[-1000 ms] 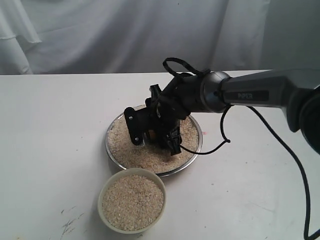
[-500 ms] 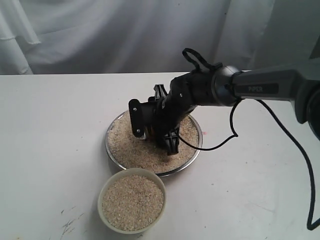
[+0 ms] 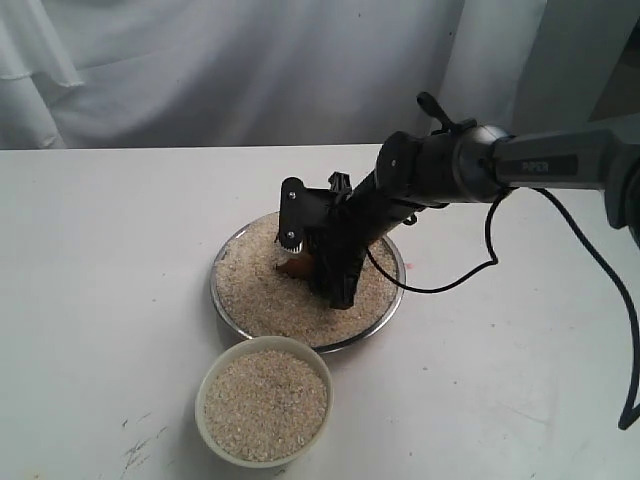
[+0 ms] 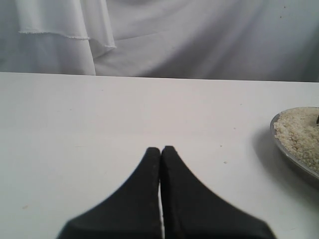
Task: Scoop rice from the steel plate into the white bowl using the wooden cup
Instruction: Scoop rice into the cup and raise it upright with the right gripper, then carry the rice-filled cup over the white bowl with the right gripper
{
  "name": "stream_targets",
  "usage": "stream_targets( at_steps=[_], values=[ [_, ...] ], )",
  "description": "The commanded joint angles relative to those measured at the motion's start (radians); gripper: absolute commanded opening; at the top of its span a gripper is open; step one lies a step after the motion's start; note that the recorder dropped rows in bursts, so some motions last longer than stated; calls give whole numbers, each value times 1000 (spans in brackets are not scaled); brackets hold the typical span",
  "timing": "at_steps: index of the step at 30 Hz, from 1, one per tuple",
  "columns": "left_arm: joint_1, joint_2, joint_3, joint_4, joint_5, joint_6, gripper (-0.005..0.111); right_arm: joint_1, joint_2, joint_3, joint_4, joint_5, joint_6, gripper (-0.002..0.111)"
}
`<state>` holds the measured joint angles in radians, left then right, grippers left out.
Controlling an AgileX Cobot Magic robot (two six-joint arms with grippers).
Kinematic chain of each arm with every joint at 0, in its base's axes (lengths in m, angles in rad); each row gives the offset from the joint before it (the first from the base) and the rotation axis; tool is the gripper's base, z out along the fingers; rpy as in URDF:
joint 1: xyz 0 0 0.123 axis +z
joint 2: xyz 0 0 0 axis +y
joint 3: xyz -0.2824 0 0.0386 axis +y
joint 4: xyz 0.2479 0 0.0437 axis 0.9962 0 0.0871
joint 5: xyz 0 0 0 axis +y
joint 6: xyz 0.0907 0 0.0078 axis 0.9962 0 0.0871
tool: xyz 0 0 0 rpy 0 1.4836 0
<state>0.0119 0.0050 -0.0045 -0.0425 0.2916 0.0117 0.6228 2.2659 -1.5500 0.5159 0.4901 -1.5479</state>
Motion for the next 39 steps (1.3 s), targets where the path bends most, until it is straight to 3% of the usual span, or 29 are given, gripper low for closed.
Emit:
stream_targets(
  at_steps=[1, 17, 32, 39],
  values=[
    [-2, -5, 5, -1, -6, -3, 0, -24, 11, 16, 88, 58, -46, 0],
    [-2, -5, 5, -1, -6, -3, 0, -105, -143, 16, 244, 110, -34, 0],
    [-2, -5, 5, -1, -6, -3, 0, -110, -266, 22, 163, 287, 83, 0],
    [-2, -5, 5, -1, -6, -3, 0, -110, -343, 143, 91, 255, 57, 0]
  ],
)
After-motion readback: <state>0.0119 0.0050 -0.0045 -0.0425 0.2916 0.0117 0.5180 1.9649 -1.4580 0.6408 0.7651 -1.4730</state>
